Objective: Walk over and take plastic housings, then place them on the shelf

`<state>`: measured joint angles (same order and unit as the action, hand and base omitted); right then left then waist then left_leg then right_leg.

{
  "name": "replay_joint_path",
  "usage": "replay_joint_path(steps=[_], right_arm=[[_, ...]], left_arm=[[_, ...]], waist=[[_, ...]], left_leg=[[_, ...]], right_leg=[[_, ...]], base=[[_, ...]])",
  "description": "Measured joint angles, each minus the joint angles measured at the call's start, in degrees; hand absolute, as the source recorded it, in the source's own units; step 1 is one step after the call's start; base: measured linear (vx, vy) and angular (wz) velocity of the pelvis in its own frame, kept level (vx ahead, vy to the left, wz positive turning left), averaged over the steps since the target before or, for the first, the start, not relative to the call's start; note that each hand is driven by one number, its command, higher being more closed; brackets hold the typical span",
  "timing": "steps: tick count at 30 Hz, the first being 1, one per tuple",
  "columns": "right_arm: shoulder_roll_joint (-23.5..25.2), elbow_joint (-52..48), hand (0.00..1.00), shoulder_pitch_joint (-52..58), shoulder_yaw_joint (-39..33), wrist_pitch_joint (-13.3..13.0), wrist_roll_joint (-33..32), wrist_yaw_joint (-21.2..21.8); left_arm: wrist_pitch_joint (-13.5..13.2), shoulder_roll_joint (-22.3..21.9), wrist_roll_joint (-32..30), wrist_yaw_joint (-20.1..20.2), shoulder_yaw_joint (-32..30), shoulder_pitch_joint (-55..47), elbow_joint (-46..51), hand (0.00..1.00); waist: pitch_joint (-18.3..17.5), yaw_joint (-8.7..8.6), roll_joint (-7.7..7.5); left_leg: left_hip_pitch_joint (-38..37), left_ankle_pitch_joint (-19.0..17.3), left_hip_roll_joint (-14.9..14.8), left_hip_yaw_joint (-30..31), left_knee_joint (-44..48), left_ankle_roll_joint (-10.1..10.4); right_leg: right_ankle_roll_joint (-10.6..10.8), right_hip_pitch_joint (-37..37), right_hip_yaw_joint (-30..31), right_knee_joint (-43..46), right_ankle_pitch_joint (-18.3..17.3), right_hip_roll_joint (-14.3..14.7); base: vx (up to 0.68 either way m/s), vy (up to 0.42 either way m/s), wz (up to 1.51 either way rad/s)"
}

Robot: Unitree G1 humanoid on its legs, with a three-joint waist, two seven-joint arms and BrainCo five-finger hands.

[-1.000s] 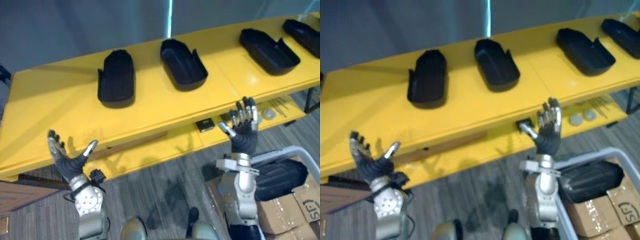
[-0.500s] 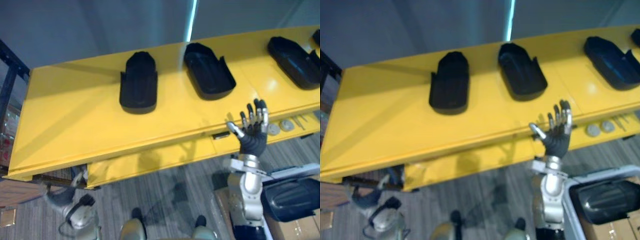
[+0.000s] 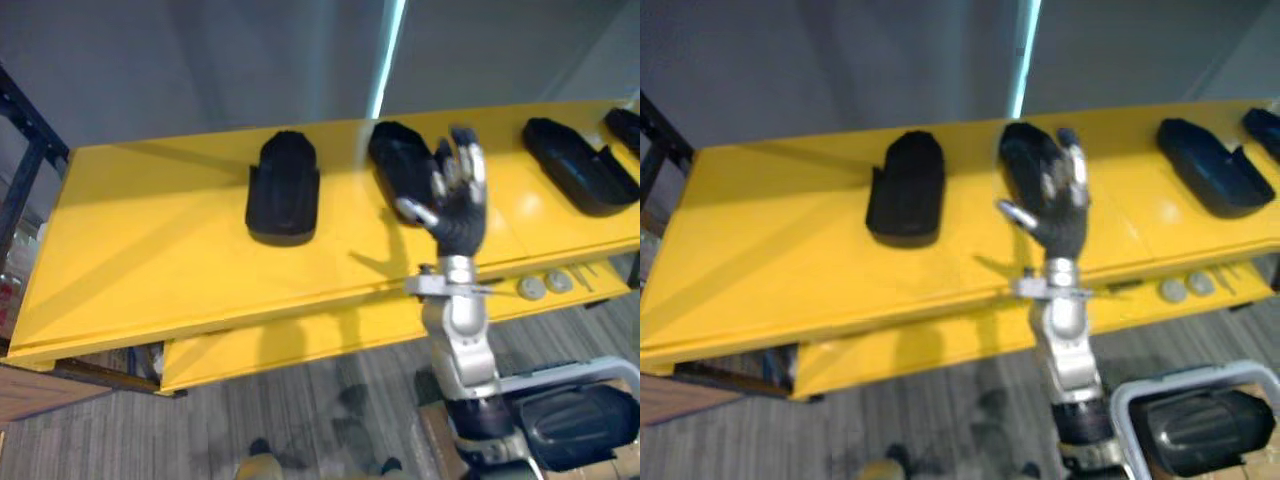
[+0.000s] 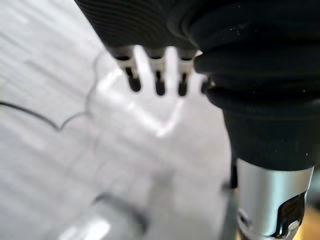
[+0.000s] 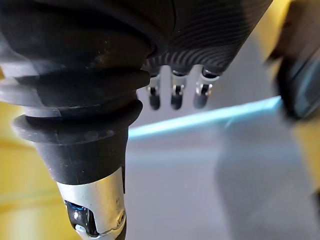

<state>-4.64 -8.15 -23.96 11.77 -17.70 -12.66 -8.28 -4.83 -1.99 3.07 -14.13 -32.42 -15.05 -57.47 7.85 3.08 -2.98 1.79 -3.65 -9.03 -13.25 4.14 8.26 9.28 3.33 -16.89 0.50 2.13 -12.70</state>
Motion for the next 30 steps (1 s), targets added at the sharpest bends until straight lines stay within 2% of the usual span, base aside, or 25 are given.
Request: replay_joint_path(steps=[2, 4, 5, 7, 9, 11, 12, 13, 16, 19, 23, 26, 30], right_arm=[[0.5, 3.9, 0.0, -8.1, 3.8, 0.1, -0.1, 2.3], [0.6, 7.8, 0.0, -12.4, 5.3, 0.3, -0.1, 3.2], [1.1, 10.9, 0.0, -15.5, 5.9, 0.5, -0.1, 3.6], [2.7, 15.0, 0.0, -19.3, 6.3, 0.7, -0.1, 3.7], [4.8, 19.5, 0.0, -23.0, 6.5, 1.2, -0.9, 3.9], [6.7, 26.0, 0.0, -28.1, 6.1, 2.6, -2.6, 3.5], [7.0, 27.2, 0.0, -29.5, 5.7, 2.8, -2.7, 3.3], [7.6, 29.0, 0.0, -33.0, 4.6, 2.9, -3.6, 3.1], [9.7, 34.7, 0.0, -43.3, 1.4, 2.9, -4.7, 1.2], [12.2, 39.8, 0.0, -48.9, -0.9, 3.1, -4.5, -1.6], [14.6, 46.3, 0.0, -52.9, -1.6, 5.0, -4.2, -3.3], [14.7, 48.1, 0.0, -56.2, -4.7, 5.2, -2.5, -4.5], [14.7, 49.4, 0.0, -58.6, -12.0, 5.2, -2.2, -6.9]], left_arm=[[0.0, 1.5, -3.7, 3.3, 3.4, 0.2, -0.2, 0.0], [0.1, 2.0, -4.1, 4.5, 4.6, 0.5, -0.4, 0.0], [0.1, 2.6, -4.1, 5.5, 5.3, 1.0, -0.5, 0.0], [0.1, 3.1, -4.1, 5.9, 6.7, 1.8, -0.5, 0.0], [0.1, 3.4, -4.0, 5.9, 7.7, 2.4, -0.5, 0.0], [0.4, 3.9, -3.9, 5.8, 9.0, 4.2, -0.5, 0.0], [0.4, 3.9, -3.8, 5.8, 9.1, 5.2, -0.4, 0.0], [0.4, 3.9, -3.5, 5.7, 10.0, 7.8, 0.0, 0.0], [0.2, 5.7, -3.4, 5.4, 13.8, 14.0, 0.9, 0.0], [-0.1, 6.5, -3.4, 4.5, 17.0, 18.3, 2.1, 0.0], [-0.7, 6.0, -3.3, 3.3, 20.3, 19.6, 2.6, 0.0], [-0.8, 6.2, -3.3, 3.0, 20.9, 19.7, 3.3, 0.0], [-1.1, 6.2, -3.3, 2.9, 23.6, 19.7, 4.0, 0.0]], waist=[[-0.4, 0.44, 0.03], [-0.9, 1.09, 0.04], [-1.0, 1.94, 0.02], [-1.1, 2.69, 0.03], [-1.0, 2.75, 0.0], [-0.9, 4.12, -0.08], [-0.8, 4.2, -0.12], [0.4, 4.24, 0.05], [6.4, 5.89, 1.76], [9.9, 7.24, 1.84], [10.5, 8.97, 2.12], [10.9, 10.16, 2.3], [11.8, 11.61, 3.95]], left_leg=[[-0.7, 1.9, 0.0, -0.1, -2.6, 0.3], [-1.1, 2.9, -0.1, 0.1, -4.1, 0.5], [-1.8, 3.8, -0.1, 0.1, -5.4, 0.6], [-1.8, 5.1, -0.1, 0.6, -7.1, 0.6], [-1.6, 6.4, -0.1, 1.7, -8.7, 0.7], [0.2, 6.6, -0.3, 3.0, -7.5, 0.8], [1.7, 6.6, -0.4, 3.7, -6.3, 0.8], [5.4, 6.0, -0.6, 5.4, -2.6, 0.7], [12.9, 3.6, -2.8, 8.4, 6.8, 0.7], [16.4, 3.7, -3.6, 9.9, 8.6, 0.8], [17.9, 4.8, -3.6, 10.2, 8.1, 0.5], [18.3, 6.7, -3.0, 11.5, 5.8, 0.7], [19.3, 8.8, -2.0, 14.3, 3.0, 0.8]], right_leg=[[0.0, -0.1, 0.0, -0.6, 0.0, 0.4], [0.0, -0.1, 0.0, -0.8, 0.0, 0.7], [0.0, 0.0, 0.0, -0.9, 0.0, 0.9], [0.0, -0.1, -0.3, -1.0, 0.0, 1.2], [-0.1, -0.3, -0.4, -1.1, 0.0, 1.5], [-0.2, -0.8, -0.7, -1.1, -0.1, 1.6], [-0.2, -1.3, -1.1, -0.9, -0.1, 1.6], [-0.3, -2.3, -2.4, -0.4, -0.2, 1.7], [-1.4, -5.7, -3.4, 3.1, -1.1, 3.0], [-1.6, -7.9, -3.5, 3.7, -1.3, 3.9], [-2.0, -9.5, -3.8, 4.0, -1.3, 3.9], [-2.1, -9.7, -5.6, 3.6, -1.3, 3.9], [-1.8, -9.6, -9.2, 3.8, -1.5, 3.7]], base=[[-0.07, -0.045, 0.0], [-0.06, -0.031, 0.02], [-0.07, -0.03, 0.04], [-0.08, -0.029, 0.15], [-0.07, -0.019, 0.24], [-0.08, -0.015, 0.24], [-0.09, -0.016, 0.49], [-0.12, -0.007, 0.49], [-0.22, -0.009, 0.26], [-0.21, -0.017, 0.09], [-0.08, 0.008, 0.05], [0.0, 0.006, 0.26], [0.03, 0.005, 0.41]])
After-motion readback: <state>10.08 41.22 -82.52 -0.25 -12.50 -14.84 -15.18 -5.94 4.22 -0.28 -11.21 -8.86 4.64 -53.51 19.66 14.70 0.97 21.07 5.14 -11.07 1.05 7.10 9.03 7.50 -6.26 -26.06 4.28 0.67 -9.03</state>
